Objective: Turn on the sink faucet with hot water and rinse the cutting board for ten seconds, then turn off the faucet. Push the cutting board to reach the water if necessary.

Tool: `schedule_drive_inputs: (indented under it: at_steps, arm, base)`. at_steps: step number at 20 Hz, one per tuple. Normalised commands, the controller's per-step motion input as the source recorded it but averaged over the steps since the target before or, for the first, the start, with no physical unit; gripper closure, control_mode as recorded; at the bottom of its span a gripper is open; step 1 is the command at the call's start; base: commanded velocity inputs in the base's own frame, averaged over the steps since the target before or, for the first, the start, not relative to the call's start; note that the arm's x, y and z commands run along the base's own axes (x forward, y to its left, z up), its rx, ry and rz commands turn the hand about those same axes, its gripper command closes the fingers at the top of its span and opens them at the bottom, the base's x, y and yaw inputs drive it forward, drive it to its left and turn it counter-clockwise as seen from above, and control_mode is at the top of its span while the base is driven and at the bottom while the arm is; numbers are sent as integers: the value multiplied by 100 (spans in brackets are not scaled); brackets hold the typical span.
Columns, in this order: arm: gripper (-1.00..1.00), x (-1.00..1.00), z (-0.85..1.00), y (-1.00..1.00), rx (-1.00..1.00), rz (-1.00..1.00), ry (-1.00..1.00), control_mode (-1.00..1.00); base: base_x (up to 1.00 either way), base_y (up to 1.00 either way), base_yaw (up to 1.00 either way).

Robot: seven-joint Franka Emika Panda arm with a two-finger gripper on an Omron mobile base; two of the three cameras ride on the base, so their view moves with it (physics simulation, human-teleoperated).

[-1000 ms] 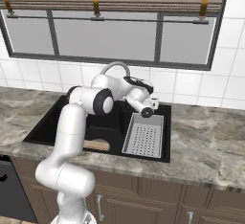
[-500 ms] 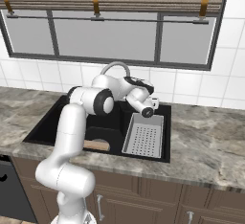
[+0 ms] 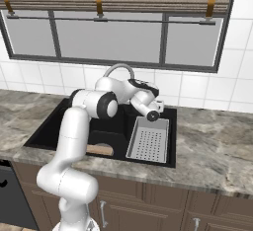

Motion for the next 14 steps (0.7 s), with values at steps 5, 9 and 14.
schedule_drive_inputs:
  at_steps: [5, 9, 14]
  arm:
    - [-100, 0, 0, 5, 0, 0, 0, -100]
    - [-100, 3, 0, 0, 0, 0, 0, -100]
    - [-100, 16, 0, 0, 0, 0, 0, -100]
  base:
    - [0, 0, 0]
    - [0, 0, 0]
    - [0, 0, 0]
